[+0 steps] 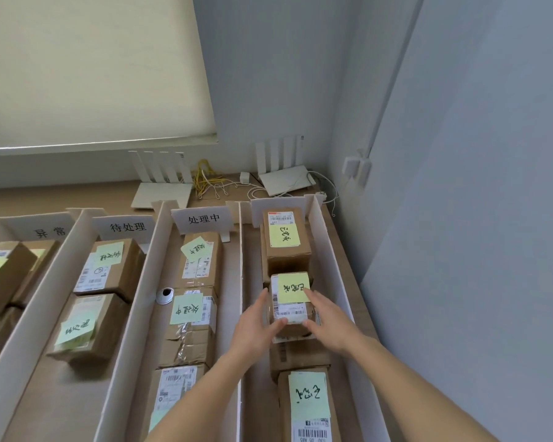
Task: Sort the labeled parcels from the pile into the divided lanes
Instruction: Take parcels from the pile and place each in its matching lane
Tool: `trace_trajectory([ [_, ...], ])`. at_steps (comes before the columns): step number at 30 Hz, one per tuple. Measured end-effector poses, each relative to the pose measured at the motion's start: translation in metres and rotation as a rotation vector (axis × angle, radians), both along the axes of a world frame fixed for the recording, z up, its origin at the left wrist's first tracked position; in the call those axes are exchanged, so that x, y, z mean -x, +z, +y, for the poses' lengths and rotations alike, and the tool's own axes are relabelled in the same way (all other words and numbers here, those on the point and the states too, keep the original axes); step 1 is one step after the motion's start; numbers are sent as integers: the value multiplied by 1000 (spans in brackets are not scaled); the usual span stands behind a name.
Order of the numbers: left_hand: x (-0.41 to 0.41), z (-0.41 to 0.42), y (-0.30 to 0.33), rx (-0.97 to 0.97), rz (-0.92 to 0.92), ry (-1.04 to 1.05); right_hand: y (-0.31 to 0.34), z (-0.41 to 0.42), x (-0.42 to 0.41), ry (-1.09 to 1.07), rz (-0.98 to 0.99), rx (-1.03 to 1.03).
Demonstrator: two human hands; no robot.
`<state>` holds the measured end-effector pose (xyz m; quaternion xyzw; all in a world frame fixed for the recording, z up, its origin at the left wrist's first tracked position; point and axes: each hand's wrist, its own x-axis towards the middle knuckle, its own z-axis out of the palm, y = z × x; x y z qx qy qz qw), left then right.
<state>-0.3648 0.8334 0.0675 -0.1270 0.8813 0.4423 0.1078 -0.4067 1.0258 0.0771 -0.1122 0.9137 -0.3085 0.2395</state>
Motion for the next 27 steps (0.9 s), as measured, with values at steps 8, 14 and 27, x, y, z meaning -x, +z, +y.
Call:
trace_trajectory([
  [8,-36,-75,70,139,127,7,80,-55,-21,84,133,-133],
  [14,-107,-189,156,327,292,81,179,-182,-62,254,306,-181],
  [27,-443,-534,340,657,372,541,353,-555,-315,658,601,-39],
])
